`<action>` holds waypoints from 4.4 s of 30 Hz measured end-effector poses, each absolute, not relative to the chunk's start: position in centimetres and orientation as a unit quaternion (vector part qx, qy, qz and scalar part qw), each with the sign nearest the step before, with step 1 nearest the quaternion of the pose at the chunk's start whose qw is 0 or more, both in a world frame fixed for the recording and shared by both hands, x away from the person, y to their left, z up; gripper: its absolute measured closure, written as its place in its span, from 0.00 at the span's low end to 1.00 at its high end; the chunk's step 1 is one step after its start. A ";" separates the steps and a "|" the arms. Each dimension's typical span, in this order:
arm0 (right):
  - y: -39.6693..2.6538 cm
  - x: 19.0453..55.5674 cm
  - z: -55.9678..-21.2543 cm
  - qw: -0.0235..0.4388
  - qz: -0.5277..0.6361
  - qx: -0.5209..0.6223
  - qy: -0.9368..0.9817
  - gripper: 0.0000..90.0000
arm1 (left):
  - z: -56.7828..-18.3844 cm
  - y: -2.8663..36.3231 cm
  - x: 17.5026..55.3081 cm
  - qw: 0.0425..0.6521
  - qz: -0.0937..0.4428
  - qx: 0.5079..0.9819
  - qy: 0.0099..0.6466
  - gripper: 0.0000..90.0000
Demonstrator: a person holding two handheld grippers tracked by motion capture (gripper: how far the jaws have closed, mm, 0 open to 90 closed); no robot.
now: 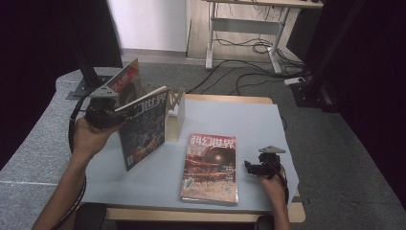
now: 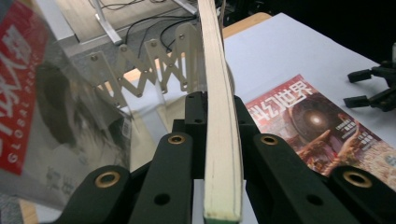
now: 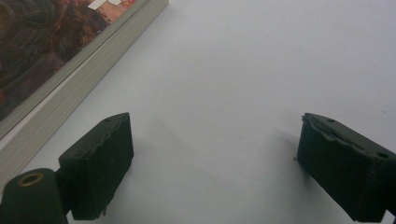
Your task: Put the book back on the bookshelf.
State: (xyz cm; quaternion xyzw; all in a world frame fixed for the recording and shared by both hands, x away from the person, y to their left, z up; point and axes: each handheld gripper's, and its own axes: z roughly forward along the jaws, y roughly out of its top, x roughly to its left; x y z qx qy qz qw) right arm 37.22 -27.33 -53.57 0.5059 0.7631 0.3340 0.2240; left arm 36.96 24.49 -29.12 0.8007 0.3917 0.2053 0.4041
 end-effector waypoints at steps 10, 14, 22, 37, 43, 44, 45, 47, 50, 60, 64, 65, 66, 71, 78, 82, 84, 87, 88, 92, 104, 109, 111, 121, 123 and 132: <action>-27.3 37.2 -53.6 0.223 0.335 0.507 0.763 0.11 | -28.9 25.5 37.4 0.397 0.221 0.792 0.408 0.92; -27.3 37.2 -53.6 0.223 0.335 0.506 0.763 0.11 | -28.8 25.8 37.7 0.396 0.226 0.788 0.415 0.92; -27.3 37.2 -53.6 0.223 0.335 0.506 0.763 0.11 | -28.7 26.1 38.5 0.395 0.234 0.778 0.428 0.92; -27.3 37.2 -53.6 0.222 0.335 0.506 0.763 0.11 | -29.0 25.9 40.8 0.402 0.247 0.756 0.454 0.92; -27.3 37.2 -53.6 0.222 0.335 0.506 0.763 0.11 | -29.3 25.4 41.8 0.405 0.256 0.747 0.460 0.92; -27.3 37.2 -53.6 0.222 0.335 0.507 0.763 0.11 | -29.4 25.3 42.0 0.406 0.258 0.745 0.462 0.92; -27.3 37.2 -53.6 0.222 0.335 0.507 0.763 0.11 | -29.5 25.3 42.2 0.406 0.258 0.744 0.463 0.92; -27.3 37.2 -53.6 0.222 0.335 0.507 0.763 0.11 | -29.7 25.1 42.5 0.405 0.262 0.742 0.466 0.92; -27.3 37.2 -53.6 0.222 0.335 0.507 0.763 0.11 | -29.9 25.0 43.0 0.405 0.268 0.737 0.471 0.92; -27.4 37.2 -53.6 0.223 0.335 0.506 0.763 0.11 | -30.5 24.2 44.5 0.411 0.282 0.722 0.479 0.92; -27.4 37.2 -53.6 0.223 0.335 0.506 0.763 0.11 | -30.8 23.8 45.2 0.410 0.291 0.719 0.480 0.92; -27.4 37.2 -53.6 0.223 0.336 0.506 0.763 0.11 | -30.9 23.7 45.3 0.409 0.293 0.718 0.480 0.92; -27.4 37.2 -53.6 0.223 0.336 0.506 0.763 0.11 | -30.9 23.6 45.5 0.408 0.296 0.717 0.481 0.92; -27.4 37.2 -53.6 0.222 0.336 0.506 0.763 0.11 | -31.2 23.3 46.1 0.409 0.311 0.707 0.487 0.92; -27.4 37.2 -53.6 0.222 0.336 0.506 0.763 0.11 | -32.2 22.8 46.5 0.412 0.325 0.696 0.490 0.92; -27.4 37.2 -53.6 0.222 0.336 0.506 0.763 0.11 | -32.9 22.8 46.7 0.418 0.333 0.686 0.494 0.92; -27.4 37.2 -53.6 0.222 0.335 0.506 0.763 0.11 | -33.0 22.9 46.7 0.421 0.334 0.684 0.493 0.92; -27.4 37.2 -53.6 0.223 0.336 0.506 0.763 0.11 | -33.2 22.8 46.8 0.419 0.338 0.685 0.491 0.92; -27.4 37.2 -53.6 0.223 0.336 0.506 0.763 0.11 | -33.3 22.8 46.8 0.418 0.339 0.686 0.490 0.92; -27.4 37.2 -53.6 0.223 0.336 0.506 0.763 0.11 | -33.6 23.2 46.7 0.417 0.332 0.688 0.493 0.92; -27.4 37.2 -53.6 0.223 0.335 0.506 0.763 0.11 | -33.6 24.7 45.6 0.406 0.312 0.702 0.495 0.82; -27.4 37.2 -53.6 0.223 0.335 0.506 0.763 0.11 | -34.1 25.3 45.4 0.398 0.300 0.712 0.495 0.77; -27.4 37.2 -53.6 0.223 0.335 0.506 0.763 0.11 | -34.6 25.5 45.6 0.394 0.289 0.717 0.497 0.77; -27.4 37.2 -53.6 0.222 0.335 0.506 0.763 0.11 | -37.0 24.6 46.9 0.381 0.254 0.731 0.505 0.87; -27.3 37.2 -53.6 0.222 0.335 0.507 0.763 0.11 | -37.0 24.5 47.0 0.389 0.248 0.727 0.509 0.91; -27.4 37.2 -53.6 0.222 0.336 0.506 0.763 0.11 | -37.0 24.4 46.6 0.401 0.288 0.706 0.507 0.92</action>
